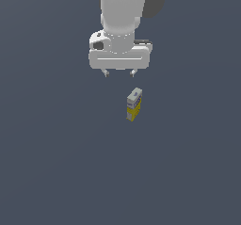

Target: Pick up the object and move it to a goal position.

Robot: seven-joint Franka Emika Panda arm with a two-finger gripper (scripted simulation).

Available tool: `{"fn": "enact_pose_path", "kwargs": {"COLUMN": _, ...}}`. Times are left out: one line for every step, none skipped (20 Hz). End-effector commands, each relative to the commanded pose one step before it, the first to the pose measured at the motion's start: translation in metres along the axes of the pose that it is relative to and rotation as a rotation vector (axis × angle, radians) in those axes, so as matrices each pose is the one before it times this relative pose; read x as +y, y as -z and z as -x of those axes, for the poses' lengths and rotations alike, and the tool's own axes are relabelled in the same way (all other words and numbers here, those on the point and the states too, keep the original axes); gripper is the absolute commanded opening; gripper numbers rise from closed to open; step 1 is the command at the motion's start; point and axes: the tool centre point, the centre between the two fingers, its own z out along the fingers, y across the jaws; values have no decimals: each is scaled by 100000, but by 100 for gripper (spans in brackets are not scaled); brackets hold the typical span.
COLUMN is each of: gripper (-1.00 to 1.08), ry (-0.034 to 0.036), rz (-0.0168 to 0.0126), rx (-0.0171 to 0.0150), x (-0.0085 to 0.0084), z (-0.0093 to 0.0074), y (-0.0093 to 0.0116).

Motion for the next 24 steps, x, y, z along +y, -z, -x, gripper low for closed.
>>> {"fn": "enact_pose_path", "kwargs": {"gripper": 100, "ry": 0, "rz": 0, "rx": 0, "x": 1, "z": 0, "y": 0}}
{"fn": "enact_pose_path", "kwargs": {"gripper": 100, "ry": -139, "rz": 56, "rx": -37, "x": 66, "z": -1, "y": -12}}
{"fn": "enact_pose_path", "kwargs": {"gripper": 100, "ry": -409, "rz": 159, "rx": -110, "x": 197, "z": -3, "y": -35}}
{"fn": "enact_pose_path", "kwargs": {"gripper": 100, "ry": -664, "rz": 262, "rx": -183, "x": 325, "z": -4, "y": -56}}
{"fn": "enact_pose_path", "kwargs": {"gripper": 100, "ry": -897, "rz": 363, "rx": -255, "x": 453, "z": -5, "y": -75}}
{"fn": "enact_pose_path", "kwargs": {"gripper": 100, "ry": -1021, "rz": 430, "rx": -306, "x": 542, "z": -7, "y": -82}}
{"fn": "enact_pose_path", "kwargs": {"gripper": 100, "ry": -842, "rz": 377, "rx": -273, "x": 483, "z": -7, "y": -63}}
{"fn": "enact_pose_path", "kwargs": {"gripper": 100, "ry": -621, "rz": 304, "rx": -227, "x": 401, "z": -5, "y": -40}}
{"fn": "enact_pose_path", "kwargs": {"gripper": 100, "ry": -390, "rz": 226, "rx": -175, "x": 311, "z": -4, "y": -16}}
{"fn": "enact_pose_path", "kwargs": {"gripper": 100, "ry": -139, "rz": 130, "rx": -108, "x": 189, "z": -3, "y": 6}}
{"fn": "enact_pose_path", "kwargs": {"gripper": 100, "ry": 64, "rz": 16, "rx": -20, "x": 47, "z": 1, "y": 21}}
{"fn": "enact_pose_path", "kwargs": {"gripper": 100, "ry": 86, "rz": -37, "rx": 28, "x": -52, "z": 0, "y": 5}}
{"fn": "enact_pose_path", "kwargs": {"gripper": 100, "ry": 0, "rz": 0, "rx": 0, "x": -97, "z": -14, "y": -36}}
{"fn": "enact_pose_path", "kwargs": {"gripper": 100, "ry": -122, "rz": -82, "rx": 84, "x": -67, "z": 14, "y": -14}}
{"fn": "enact_pose_path", "kwargs": {"gripper": 100, "ry": -245, "rz": -24, "rx": 40, "x": -79, "z": 0, "y": -55}}
{"fn": "enact_pose_path", "kwargs": {"gripper": 100, "ry": -363, "rz": -13, "rx": 39, "x": -83, "z": 0, "y": -77}}
{"fn": "enact_pose_path", "kwargs": {"gripper": 100, "ry": -467, "rz": -6, "rx": 41, "x": -95, "z": 0, "y": -98}}
{"fn": "enact_pose_path", "kwargs": {"gripper": 100, "ry": -576, "rz": -3, "rx": 46, "x": -105, "z": 1, "y": -118}}
{"fn": "enact_pose_path", "kwargs": {"gripper": 100, "ry": -674, "rz": -5, "rx": 54, "x": -122, "z": 3, "y": -138}}
{"fn": "enact_pose_path", "kwargs": {"gripper": 100, "ry": -757, "rz": -14, "rx": 67, "x": -150, "z": 6, "y": -157}}
{"fn": "enact_pose_path", "kwargs": {"gripper": 100, "ry": -842, "rz": -25, "rx": 81, "x": -180, "z": 10, "y": -176}}
{"fn": "enact_pose_path", "kwargs": {"gripper": 100, "ry": -929, "rz": -34, "rx": 93, "x": -208, "z": 15, "y": -196}}
{"fn": "enact_pose_path", "kwargs": {"gripper": 100, "ry": -1028, "rz": -40, "rx": 101, "x": -228, "z": 21, "y": -216}}
{"fn": "enact_pose_path", "kwargs": {"gripper": 100, "ry": -1131, "rz": -42, "rx": 107, "x": -243, "z": 28, "y": -236}}
